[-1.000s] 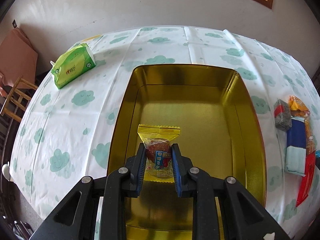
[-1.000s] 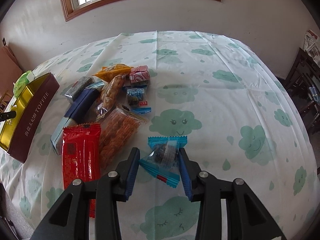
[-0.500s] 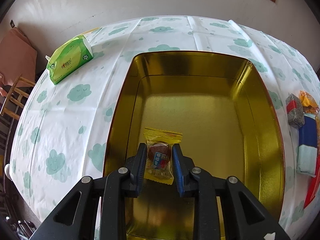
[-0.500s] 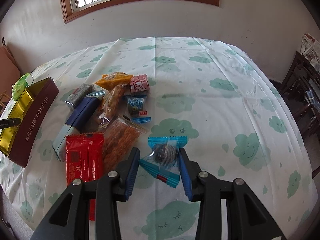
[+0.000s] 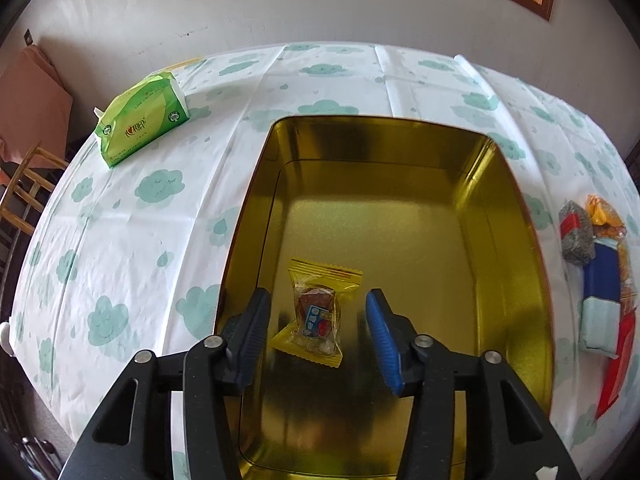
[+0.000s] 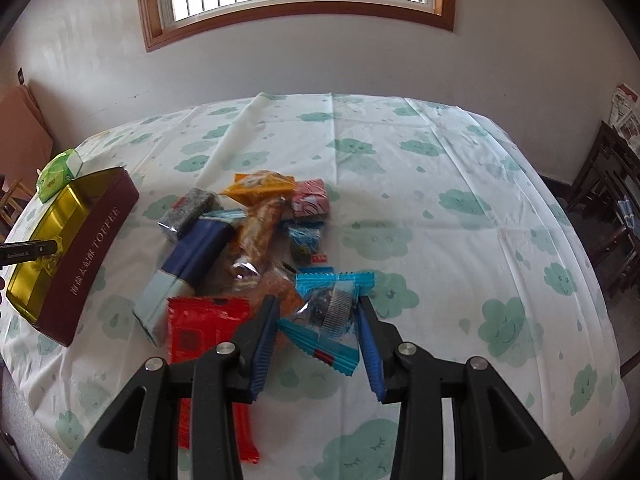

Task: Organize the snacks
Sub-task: 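Carry the yellow packet into the gold tin and open the left tool, then carry the teal candy packet into the tin and open the right tool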

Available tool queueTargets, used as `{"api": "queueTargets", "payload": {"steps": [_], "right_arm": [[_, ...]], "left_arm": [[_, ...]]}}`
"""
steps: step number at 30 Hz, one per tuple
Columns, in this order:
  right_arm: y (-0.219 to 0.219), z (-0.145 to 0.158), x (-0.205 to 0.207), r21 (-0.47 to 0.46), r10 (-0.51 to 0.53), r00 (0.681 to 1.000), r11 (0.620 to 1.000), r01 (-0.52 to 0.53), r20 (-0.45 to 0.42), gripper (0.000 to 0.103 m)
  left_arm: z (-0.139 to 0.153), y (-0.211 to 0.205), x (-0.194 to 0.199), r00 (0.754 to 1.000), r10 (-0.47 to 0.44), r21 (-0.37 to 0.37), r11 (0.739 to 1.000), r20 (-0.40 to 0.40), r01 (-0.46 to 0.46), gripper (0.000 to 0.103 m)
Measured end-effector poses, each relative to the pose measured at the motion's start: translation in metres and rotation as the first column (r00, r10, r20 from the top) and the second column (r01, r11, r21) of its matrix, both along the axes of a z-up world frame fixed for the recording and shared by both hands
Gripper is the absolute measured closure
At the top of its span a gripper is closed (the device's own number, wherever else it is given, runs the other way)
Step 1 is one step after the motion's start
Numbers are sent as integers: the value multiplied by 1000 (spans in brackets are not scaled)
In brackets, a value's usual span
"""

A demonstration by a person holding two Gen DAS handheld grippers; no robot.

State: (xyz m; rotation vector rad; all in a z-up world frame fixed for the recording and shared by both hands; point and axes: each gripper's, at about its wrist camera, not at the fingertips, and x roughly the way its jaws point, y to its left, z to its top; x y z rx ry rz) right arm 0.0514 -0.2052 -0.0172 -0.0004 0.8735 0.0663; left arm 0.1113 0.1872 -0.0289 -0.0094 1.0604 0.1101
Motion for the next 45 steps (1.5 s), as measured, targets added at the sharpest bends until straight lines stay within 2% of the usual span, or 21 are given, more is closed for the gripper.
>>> {"api": "queueTargets", "payload": {"steps": [1, 7, 11, 15, 20, 23, 29, 36, 45], "right_arm": [[5, 2, 2, 6, 18, 1000, 1000, -18, 2, 64], [44, 10, 14, 24, 129, 991, 991, -129, 21, 64], [78, 17, 23, 40, 215, 976, 976, -216, 32, 64], [119, 23, 31, 53, 306, 951, 950, -308, 46, 64], [171, 32, 42, 53, 410, 910, 909, -413, 65, 64], [204, 34, 51, 59, 467, 882, 881, -470, 60, 64], [253, 24, 74, 16, 529, 848, 848, -530, 20, 64], [280, 9, 90, -12, 552, 833, 833, -553, -28, 64], [299, -6, 97, -47, 564, 823, 822, -567, -65, 63]], "left_arm": [[3, 1, -2, 1000, 3, -5, 1000, 9, -3, 45], [22, 4, -20, 997, 17, -68, 998, 79, -12, 31], [32, 9, -32, 993, 46, -101, 994, 105, -35, 30], [41, 20, -44, 987, 94, -99, 992, 128, -82, 24], [50, 38, -62, 973, 157, -53, 987, 167, -150, 18], [48, 51, -71, 969, 192, -28, 981, 154, -190, 17], [38, 76, -82, 959, 257, -47, 966, 119, -253, 17], [31, 90, -88, 949, 298, -61, 954, 101, -293, 17], [22, 91, -86, 953, 295, -69, 955, 71, -290, 17]]}}
